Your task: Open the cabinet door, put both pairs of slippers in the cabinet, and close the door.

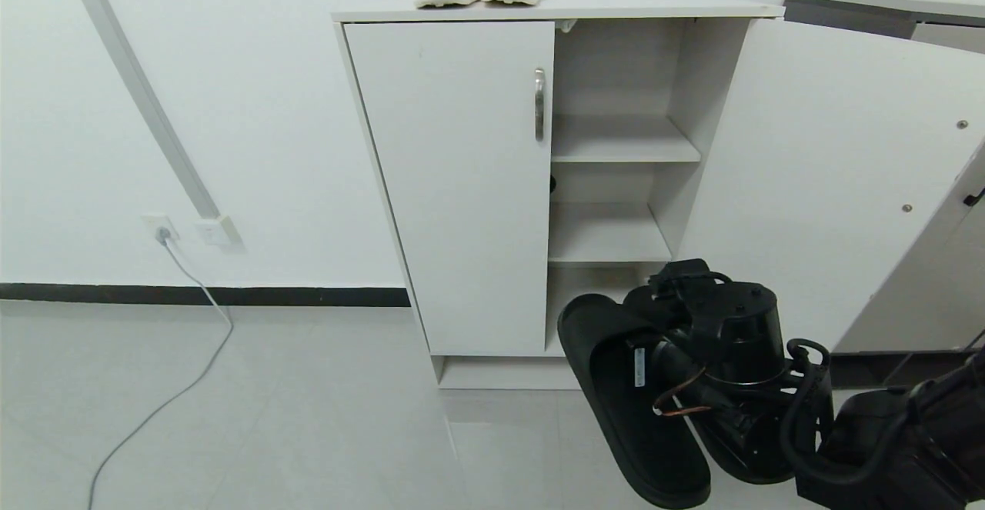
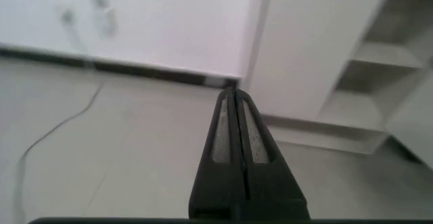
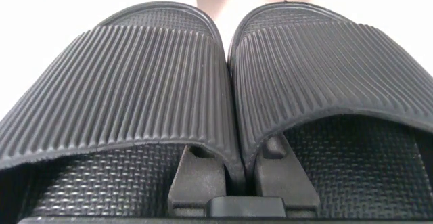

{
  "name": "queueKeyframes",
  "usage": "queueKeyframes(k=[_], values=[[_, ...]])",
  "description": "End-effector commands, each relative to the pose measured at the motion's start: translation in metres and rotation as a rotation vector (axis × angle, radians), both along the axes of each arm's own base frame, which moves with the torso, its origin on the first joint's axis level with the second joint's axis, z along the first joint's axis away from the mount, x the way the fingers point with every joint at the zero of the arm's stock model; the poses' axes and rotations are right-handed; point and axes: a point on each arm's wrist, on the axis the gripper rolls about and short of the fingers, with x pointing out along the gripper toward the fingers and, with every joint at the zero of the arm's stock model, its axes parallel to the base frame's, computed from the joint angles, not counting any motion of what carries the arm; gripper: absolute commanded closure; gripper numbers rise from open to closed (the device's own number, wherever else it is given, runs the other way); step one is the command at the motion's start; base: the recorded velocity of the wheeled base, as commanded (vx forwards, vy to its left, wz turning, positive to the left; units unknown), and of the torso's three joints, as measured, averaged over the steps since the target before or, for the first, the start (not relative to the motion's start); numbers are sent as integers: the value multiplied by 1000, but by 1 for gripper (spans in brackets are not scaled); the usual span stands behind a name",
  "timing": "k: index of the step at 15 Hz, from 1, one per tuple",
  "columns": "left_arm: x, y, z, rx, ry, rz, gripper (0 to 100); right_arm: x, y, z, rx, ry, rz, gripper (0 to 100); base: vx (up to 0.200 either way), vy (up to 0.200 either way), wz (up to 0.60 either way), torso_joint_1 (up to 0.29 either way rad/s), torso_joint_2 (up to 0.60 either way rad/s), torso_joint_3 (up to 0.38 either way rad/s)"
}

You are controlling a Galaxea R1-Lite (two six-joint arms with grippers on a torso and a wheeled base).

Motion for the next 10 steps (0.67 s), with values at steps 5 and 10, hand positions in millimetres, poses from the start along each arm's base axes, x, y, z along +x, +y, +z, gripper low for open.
queueKeyframes(k=[5,10], values=[[-1,-2,-24,107,39,-64,100,-7,10,5,19,-23,37,100,0,0,0,0,0,0],[-1,-2,-24,73,35,-64,100,9,29,2,23,-53,-38,100,0,0,0,0,0,0]])
